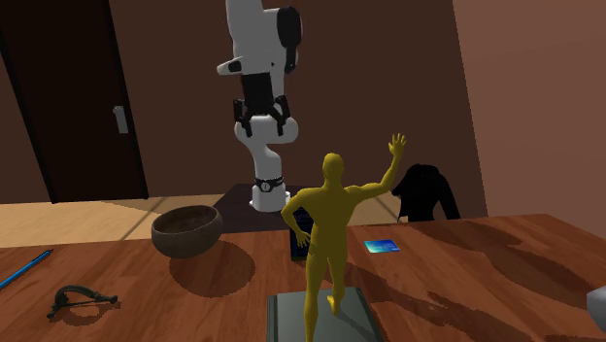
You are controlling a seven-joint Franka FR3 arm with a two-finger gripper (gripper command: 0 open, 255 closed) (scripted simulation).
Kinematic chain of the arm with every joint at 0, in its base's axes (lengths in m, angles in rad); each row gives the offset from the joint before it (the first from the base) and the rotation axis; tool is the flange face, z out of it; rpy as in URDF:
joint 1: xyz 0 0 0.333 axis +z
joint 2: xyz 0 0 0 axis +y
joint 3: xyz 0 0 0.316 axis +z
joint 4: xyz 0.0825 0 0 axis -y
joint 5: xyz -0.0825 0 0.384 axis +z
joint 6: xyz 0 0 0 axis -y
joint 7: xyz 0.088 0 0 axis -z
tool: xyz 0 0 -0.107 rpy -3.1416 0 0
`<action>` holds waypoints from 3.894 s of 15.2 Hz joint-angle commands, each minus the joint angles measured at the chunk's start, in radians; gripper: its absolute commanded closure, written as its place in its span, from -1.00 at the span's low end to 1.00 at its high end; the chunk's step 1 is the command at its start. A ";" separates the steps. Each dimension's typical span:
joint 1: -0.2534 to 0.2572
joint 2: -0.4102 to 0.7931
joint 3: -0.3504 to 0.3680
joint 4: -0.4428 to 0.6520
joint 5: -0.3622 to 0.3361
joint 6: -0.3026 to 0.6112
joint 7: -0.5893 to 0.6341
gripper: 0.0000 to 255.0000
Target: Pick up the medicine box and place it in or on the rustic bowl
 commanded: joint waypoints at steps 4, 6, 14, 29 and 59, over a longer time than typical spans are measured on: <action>0.030 0.129 0.081 -0.026 0.027 0.179 0.040 -1.00; 0.039 0.188 0.112 -0.025 0.031 0.246 0.057 -1.00; 0.057 0.451 0.224 0.028 -0.003 0.482 0.143 -1.00; 0.058 0.512 0.237 -0.026 -0.010 0.596 0.151 -1.00; 0.058 0.376 0.208 0.135 0.000 0.302 0.145 1.00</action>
